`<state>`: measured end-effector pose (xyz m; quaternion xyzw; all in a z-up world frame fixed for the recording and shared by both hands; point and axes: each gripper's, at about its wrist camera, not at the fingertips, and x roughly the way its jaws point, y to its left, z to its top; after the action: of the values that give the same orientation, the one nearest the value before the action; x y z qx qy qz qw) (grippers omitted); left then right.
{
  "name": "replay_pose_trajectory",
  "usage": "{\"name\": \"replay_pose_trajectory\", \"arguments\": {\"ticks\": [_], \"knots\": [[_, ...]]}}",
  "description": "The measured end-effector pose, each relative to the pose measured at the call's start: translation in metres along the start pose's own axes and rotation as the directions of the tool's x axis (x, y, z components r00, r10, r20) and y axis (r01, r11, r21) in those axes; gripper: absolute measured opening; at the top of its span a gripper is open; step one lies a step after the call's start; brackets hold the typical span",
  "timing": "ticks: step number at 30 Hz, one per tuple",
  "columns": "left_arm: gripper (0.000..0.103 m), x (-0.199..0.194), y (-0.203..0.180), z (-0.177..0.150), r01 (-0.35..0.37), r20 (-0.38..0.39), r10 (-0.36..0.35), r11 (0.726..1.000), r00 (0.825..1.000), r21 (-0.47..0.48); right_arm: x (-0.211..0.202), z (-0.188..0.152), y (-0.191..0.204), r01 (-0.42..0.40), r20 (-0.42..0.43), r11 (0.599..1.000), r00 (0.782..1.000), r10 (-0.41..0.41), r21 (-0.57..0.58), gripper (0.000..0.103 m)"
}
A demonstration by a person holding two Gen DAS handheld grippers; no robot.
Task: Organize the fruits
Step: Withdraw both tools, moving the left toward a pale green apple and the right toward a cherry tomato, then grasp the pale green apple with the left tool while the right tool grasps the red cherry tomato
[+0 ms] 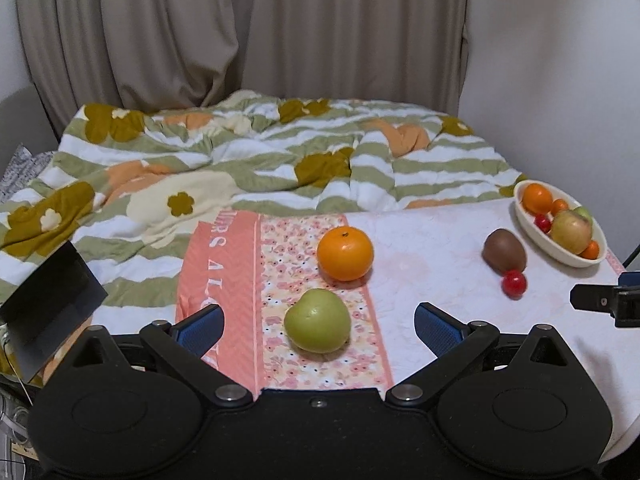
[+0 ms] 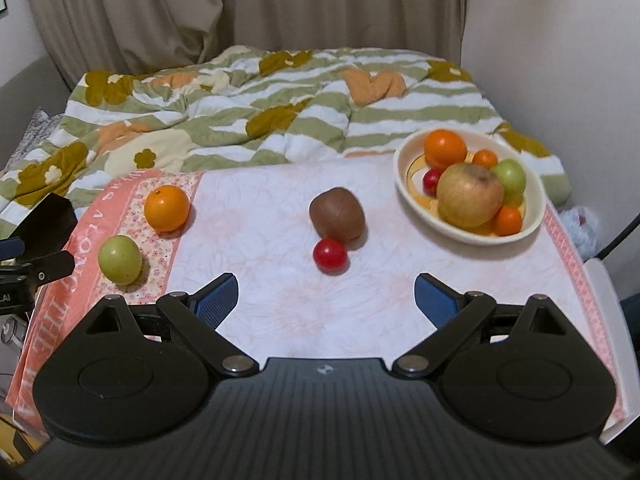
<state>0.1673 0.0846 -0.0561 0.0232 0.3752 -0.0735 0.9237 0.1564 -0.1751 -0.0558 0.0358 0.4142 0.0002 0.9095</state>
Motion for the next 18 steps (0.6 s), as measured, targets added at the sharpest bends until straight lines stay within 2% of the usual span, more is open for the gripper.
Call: {"name": "replay_pose_trajectory", "arguments": {"ticks": [10,14,18], "knots": [[0.101,0.049,0.006,0.003,0.031,-0.1,-0.034,0.999,0.994,-0.04,0.046,0.001,0.001,0.009,-0.068,0.999,0.998,-0.007,0.034,0.103],[0.092,0.065,0.007,0.003,0.031,-0.139,-0.042,0.996,0.989,-0.084,0.061,0.004,-0.002,0.015,-0.09,0.999,0.996,-0.011,0.038,0.103],[0.092,0.081,0.009,0.005,0.006,-0.166,-0.027,0.992,0.986,-0.126,0.077,0.007,-0.004,0.004,-0.125,0.999,0.992,0.001,0.04,0.103]]}}
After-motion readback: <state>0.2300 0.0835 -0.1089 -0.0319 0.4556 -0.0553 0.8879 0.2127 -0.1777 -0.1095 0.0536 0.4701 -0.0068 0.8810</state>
